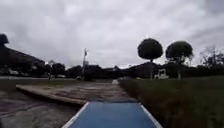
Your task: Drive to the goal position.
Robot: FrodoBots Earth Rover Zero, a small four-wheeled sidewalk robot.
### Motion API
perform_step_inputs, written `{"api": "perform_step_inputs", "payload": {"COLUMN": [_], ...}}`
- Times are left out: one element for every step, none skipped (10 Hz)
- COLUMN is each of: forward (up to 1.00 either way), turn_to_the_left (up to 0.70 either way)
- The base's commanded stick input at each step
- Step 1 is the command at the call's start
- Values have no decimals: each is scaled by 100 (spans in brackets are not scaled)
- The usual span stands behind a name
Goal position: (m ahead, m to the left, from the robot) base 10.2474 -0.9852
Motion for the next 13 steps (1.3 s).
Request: {"api": "perform_step_inputs", "payload": {"forward": [50,50,50,50,50,50,50,50,50,50,50,50,50], "turn_to_the_left": [0,0,0,0,0,0,0,0,0,0,-22,-50,-42]}}
